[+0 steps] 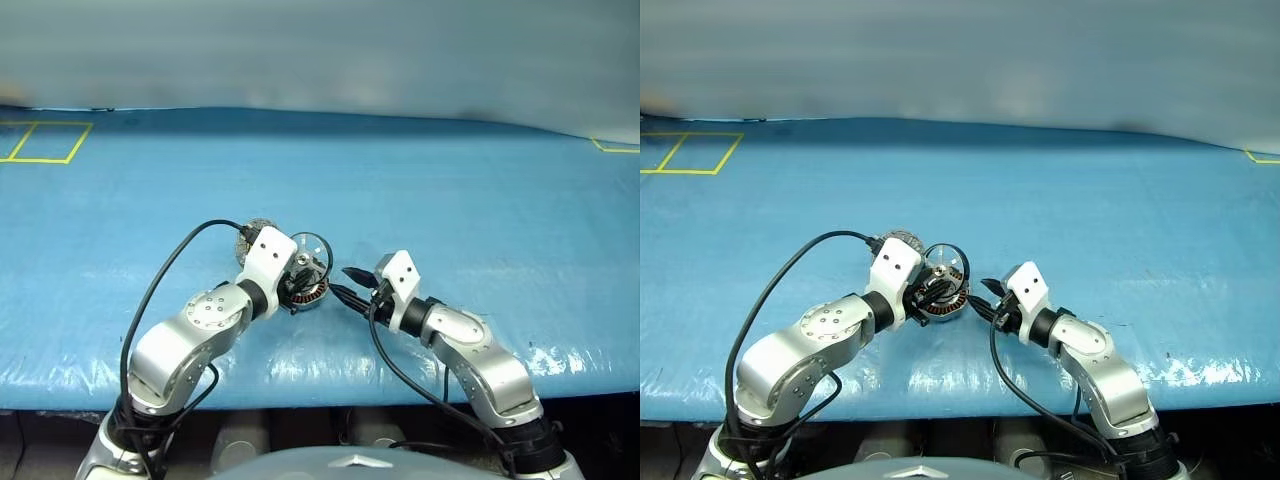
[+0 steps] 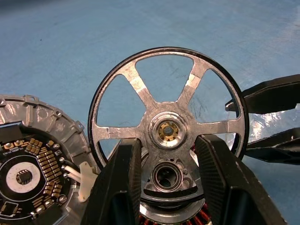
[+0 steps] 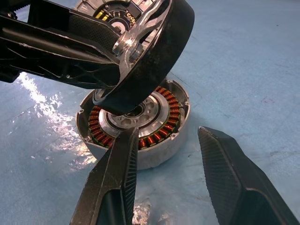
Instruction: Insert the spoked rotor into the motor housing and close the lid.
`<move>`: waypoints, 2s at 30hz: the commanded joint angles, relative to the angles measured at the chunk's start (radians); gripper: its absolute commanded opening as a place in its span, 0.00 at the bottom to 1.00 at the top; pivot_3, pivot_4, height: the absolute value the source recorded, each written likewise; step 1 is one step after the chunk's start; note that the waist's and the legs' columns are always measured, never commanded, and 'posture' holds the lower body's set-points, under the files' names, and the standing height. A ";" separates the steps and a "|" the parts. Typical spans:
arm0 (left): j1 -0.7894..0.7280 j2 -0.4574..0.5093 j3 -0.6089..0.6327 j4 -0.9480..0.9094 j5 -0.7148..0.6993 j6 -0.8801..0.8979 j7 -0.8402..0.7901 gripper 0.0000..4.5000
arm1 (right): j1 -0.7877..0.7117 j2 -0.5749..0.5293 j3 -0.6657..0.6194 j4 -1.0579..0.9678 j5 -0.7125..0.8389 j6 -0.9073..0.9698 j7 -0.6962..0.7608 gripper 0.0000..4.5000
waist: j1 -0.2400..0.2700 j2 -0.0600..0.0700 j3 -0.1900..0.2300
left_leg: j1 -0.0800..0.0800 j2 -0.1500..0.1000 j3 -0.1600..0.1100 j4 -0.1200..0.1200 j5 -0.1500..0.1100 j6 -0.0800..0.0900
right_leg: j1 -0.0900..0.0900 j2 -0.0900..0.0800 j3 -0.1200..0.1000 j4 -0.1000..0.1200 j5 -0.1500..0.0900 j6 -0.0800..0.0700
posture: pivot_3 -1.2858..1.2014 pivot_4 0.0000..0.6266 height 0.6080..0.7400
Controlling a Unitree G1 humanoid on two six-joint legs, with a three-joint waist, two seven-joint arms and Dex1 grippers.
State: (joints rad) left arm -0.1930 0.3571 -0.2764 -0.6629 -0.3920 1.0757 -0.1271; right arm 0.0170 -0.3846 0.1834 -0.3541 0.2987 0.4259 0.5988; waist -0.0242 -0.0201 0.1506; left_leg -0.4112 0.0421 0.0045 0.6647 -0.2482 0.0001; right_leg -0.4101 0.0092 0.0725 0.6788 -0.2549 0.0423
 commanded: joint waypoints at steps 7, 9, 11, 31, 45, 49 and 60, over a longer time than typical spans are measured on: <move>0.021 -0.017 -0.019 -0.028 0.048 0.032 0.009 0.32 | 0.059 0.006 -0.066 0.091 -0.021 -0.201 0.020 0.47 | 0.000 0.000 0.000 | 0.000 0.000 0.000 0.000 0.000 0.000 | 0.000 0.000 0.000 0.000 0.000 0.000 | 0.52 0.24 1.00; 0.025 -0.022 -0.025 -0.026 0.057 0.041 0.013 0.32 | 0.070 0.009 -0.065 0.113 -0.027 -0.239 0.026 0.47 | 0.000 0.000 0.000 | 0.000 0.000 0.000 0.000 0.000 0.000 | 0.001 0.000 0.000 0.000 0.000 0.000 | 0.52 0.24 1.00; 0.024 -0.021 -0.032 -0.027 0.063 0.049 0.013 0.32 | 0.075 0.010 -0.062 0.126 -0.029 -0.257 0.028 0.47 | 0.001 0.000 0.000 | 0.001 0.000 0.000 0.000 0.000 0.000 | 0.001 0.000 0.000 0.000 0.000 0.000 | 0.52 0.24 1.00; -0.053 -0.073 -0.003 -0.153 0.059 0.262 0.028 0.32 | 0.084 0.034 -0.048 0.150 -0.038 -0.262 0.026 0.47 | 0.001 0.001 0.000 | 0.001 0.000 0.000 0.000 0.000 0.000 | 0.001 0.000 0.000 0.000 0.000 0.000 | 0.52 0.24 1.00; -0.043 -0.045 0.028 -0.166 0.071 0.318 0.030 0.32 | 0.076 0.039 -0.042 0.157 -0.043 -0.252 0.026 0.47 | 0.001 0.001 0.000 | 0.001 0.000 0.000 0.000 0.000 0.000 | 0.001 0.000 0.000 0.000 0.000 0.000 | 0.52 0.24 1.00; -0.035 -0.027 0.024 -0.161 0.069 0.323 0.021 0.32 | 0.072 0.040 -0.037 0.161 -0.046 -0.250 0.025 0.47 | 0.001 0.001 0.000 | 0.001 0.000 0.000 0.000 0.000 0.000 | 0.001 0.000 0.000 0.000 0.000 0.000 | 0.52 0.24 1.00; -0.043 -0.004 0.021 -0.137 0.052 0.319 -0.025 0.32 | 0.064 0.047 -0.036 0.174 -0.058 -0.255 0.016 0.47 | 0.000 0.001 0.000 | 0.001 0.000 0.000 0.000 0.000 0.000 | 0.001 0.000 0.000 0.000 0.000 0.000 | 0.52 0.24 1.00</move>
State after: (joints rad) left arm -0.2287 0.3474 -0.2564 -0.7819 -0.3342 1.3955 -0.1408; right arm 0.0933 -0.3434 0.1516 -0.1663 0.2412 0.1825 0.6147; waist -0.0242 -0.0194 0.1501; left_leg -0.4100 0.0423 0.0042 0.6651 -0.2480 -0.0002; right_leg -0.4087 0.0092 0.0727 0.6788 -0.2549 0.0424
